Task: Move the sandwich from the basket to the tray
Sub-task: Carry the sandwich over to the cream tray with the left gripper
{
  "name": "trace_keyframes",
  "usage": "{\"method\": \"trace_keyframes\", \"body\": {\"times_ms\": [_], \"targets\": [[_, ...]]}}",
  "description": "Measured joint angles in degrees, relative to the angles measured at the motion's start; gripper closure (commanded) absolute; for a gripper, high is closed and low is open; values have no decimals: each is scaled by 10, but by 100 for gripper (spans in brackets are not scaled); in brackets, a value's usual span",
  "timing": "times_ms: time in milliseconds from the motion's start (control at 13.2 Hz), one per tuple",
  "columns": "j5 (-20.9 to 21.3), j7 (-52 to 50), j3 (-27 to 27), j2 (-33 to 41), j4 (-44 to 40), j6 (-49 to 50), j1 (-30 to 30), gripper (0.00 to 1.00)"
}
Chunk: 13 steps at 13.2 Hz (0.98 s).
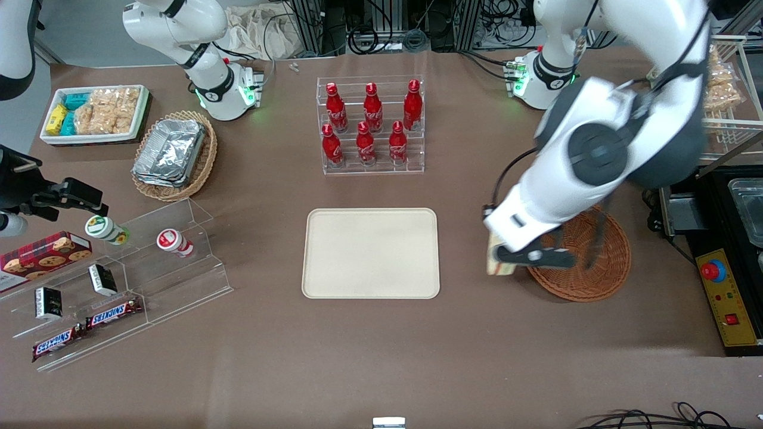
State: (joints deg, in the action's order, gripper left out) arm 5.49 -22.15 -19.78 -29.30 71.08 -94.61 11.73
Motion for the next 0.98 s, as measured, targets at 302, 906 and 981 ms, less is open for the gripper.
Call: {"method": "trace_keyframes", "body": {"times_ms": [302, 906, 981], "targets": [[1, -4, -1, -95, 1, -98, 50, 100], [3, -89, -1, -190, 20, -239, 95, 100], [8, -99, 0, -196, 21, -244, 100, 100]]}}
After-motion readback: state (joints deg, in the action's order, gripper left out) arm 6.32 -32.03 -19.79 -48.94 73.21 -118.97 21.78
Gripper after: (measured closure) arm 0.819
